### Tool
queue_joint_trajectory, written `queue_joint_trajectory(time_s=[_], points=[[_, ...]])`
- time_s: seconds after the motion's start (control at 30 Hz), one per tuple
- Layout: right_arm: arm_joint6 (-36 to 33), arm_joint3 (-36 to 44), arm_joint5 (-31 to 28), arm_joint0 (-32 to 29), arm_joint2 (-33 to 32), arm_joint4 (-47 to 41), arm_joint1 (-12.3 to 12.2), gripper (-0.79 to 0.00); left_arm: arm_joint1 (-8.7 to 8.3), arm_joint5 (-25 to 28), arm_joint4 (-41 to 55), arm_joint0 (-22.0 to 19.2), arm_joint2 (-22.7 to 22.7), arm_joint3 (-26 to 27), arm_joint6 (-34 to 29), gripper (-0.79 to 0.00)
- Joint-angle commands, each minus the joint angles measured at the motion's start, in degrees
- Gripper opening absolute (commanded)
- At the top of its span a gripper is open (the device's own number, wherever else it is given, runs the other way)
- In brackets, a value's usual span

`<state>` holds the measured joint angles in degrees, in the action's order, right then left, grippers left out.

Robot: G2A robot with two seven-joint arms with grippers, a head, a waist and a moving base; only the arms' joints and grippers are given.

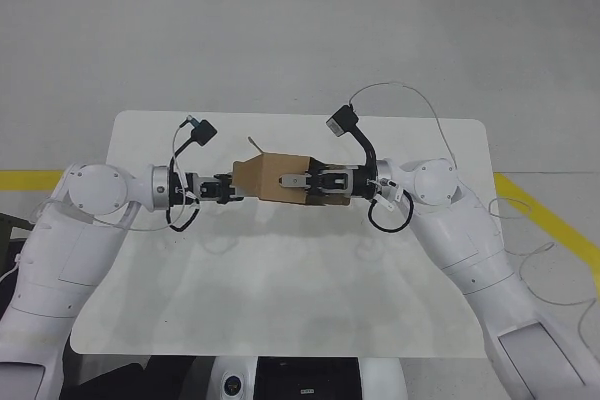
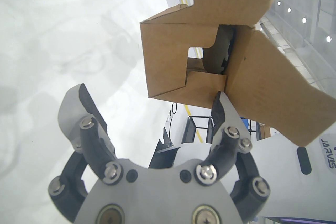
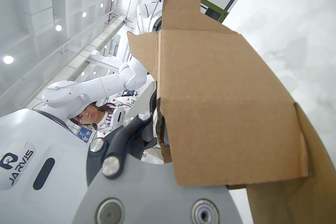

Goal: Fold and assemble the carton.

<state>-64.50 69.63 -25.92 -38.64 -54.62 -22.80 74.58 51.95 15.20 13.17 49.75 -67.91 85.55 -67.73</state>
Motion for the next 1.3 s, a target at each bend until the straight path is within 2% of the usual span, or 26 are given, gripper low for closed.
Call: queue_joint_trajectory(time_s=[0.0, 0.27, 0.43, 0.73, 0.93, 1.27], points=[[-0.4, -0.1, 0.0, 0.0, -0.2, -0.2, -0.1, -0.785, -0.10, -0.1, -0.3, -0.1, -0.5, -0.9, 0.4, 0.000], [-4.0, -0.1, 1.3, 0.1, -1.0, 0.7, -0.6, -0.785, -0.50, -0.4, -0.5, -0.8, -2.9, -4.4, 1.6, 0.000], [-9.1, 0.5, 2.6, 0.3, 0.4, -0.4, -0.6, -0.785, -0.66, -0.6, -0.5, -1.9, -4.1, -6.7, 2.6, 0.000], [-14.2, -0.3, 2.7, 1.8, 4.1, -3.5, 0.4, -0.785, -0.30, -0.4, -0.6, -2.8, -2.4, -7.3, 2.8, 0.000], [-14.0, -1.7, 1.8, 2.8, 5.2, -5.0, 1.0, -0.785, -0.10, 0.7, -0.6, -2.8, -1.0, -5.9, 1.5, 0.000], [-11.1, -3.6, 0.4, 2.9, 3.5, -5.7, 0.9, -0.785, -0.36, 1.8, -0.3, -1.8, -1.4, -4.2, 0.0, 0.000]])
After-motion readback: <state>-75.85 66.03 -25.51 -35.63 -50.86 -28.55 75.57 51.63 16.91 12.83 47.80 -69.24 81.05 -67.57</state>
